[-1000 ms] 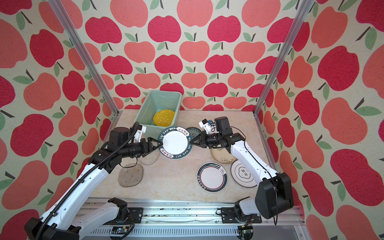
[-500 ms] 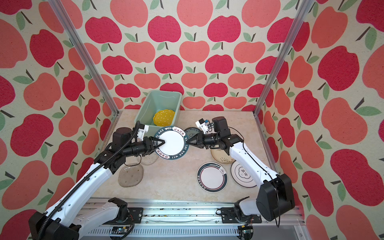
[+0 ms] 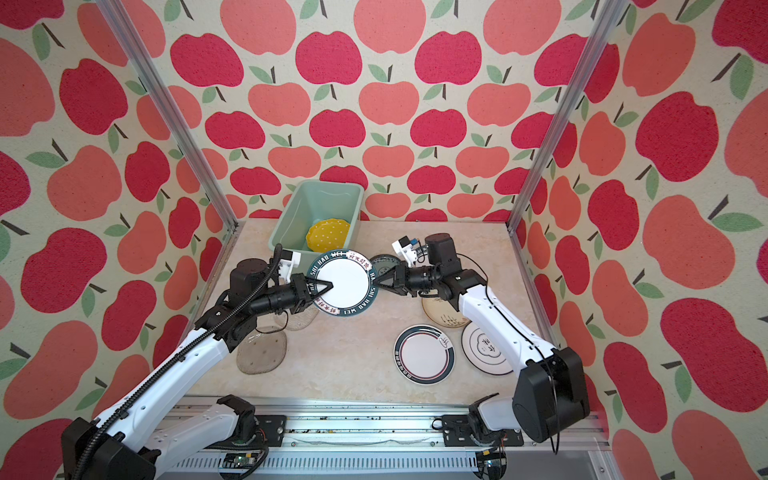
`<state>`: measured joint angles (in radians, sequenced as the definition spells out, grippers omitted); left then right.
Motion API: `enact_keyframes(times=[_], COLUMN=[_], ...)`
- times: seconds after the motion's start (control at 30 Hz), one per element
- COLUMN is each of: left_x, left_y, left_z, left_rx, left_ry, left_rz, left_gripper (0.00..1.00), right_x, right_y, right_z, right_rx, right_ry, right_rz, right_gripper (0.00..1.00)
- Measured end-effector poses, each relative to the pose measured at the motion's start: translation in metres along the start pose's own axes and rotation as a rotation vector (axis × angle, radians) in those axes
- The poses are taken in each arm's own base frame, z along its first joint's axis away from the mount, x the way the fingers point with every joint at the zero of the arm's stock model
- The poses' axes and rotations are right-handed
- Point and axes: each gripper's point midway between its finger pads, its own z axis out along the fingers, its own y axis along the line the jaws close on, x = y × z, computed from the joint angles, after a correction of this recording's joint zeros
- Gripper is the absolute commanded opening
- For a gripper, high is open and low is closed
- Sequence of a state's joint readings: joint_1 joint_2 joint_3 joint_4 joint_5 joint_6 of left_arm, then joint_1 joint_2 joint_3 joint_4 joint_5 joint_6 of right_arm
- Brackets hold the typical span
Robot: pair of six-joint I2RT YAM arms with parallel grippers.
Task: Place the plates into the plastic bin on the countertop
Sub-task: 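Open the right gripper and carry the plate over the bin with the left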
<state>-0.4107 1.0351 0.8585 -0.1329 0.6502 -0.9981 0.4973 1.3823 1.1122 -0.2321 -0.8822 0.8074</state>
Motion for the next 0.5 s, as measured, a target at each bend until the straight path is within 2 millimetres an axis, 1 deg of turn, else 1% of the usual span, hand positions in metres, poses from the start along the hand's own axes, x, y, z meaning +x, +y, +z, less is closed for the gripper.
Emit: enact_keyframes(times=[0.07, 0.13, 0.2, 0.23, 0.3, 0.37, 0.47, 0.5], left_x=[0.0, -0.001, -0.003, -0.004, -0.007, -0.012, -0.028, -0.037], left_y=[0.0, 0.0, 0.002, 0.003, 0.007, 0.01, 0.006, 0.003], left_z=[0.0, 0.001, 0.002, 0.002, 0.004, 0.006, 0.009, 0.009], left_rx=[-0.001, -0.002, -0.01, -0.016, -0.032, -0.051, -0.073, -0.078], left_ry=[-0.004, -0.009, -0.02, -0.026, -0.038, -0.051, -0.093, -0.119], left_rz=[-0.005, -0.009, -0.02, -0.027, -0.039, -0.054, -0.078, -0.089], left_gripper=[0.0, 0.0, 0.0, 0.0, 0.0, 0.0, 0.0, 0.0], right_x=[0.0, -0.001, -0.002, -0.003, -0.007, -0.017, -0.034, -0.038], right_y=[-0.001, 0.0, 0.001, 0.001, -0.002, -0.006, -0.008, -0.007], right_z=[0.0, 0.0, 0.0, -0.001, -0.006, -0.017, -0.043, -0.052], right_rx=[0.003, 0.003, -0.003, -0.003, 0.001, 0.014, 0.05, 0.064], right_ry=[-0.002, -0.005, -0.006, -0.008, -0.024, -0.059, -0.141, -0.171], right_rz=[0.001, 0.006, 0.002, 0.003, 0.009, 0.017, 0.019, 0.01], right_gripper=[0.09, 0.25, 0.33, 0.39, 0.45, 0.49, 0.52, 0.52])
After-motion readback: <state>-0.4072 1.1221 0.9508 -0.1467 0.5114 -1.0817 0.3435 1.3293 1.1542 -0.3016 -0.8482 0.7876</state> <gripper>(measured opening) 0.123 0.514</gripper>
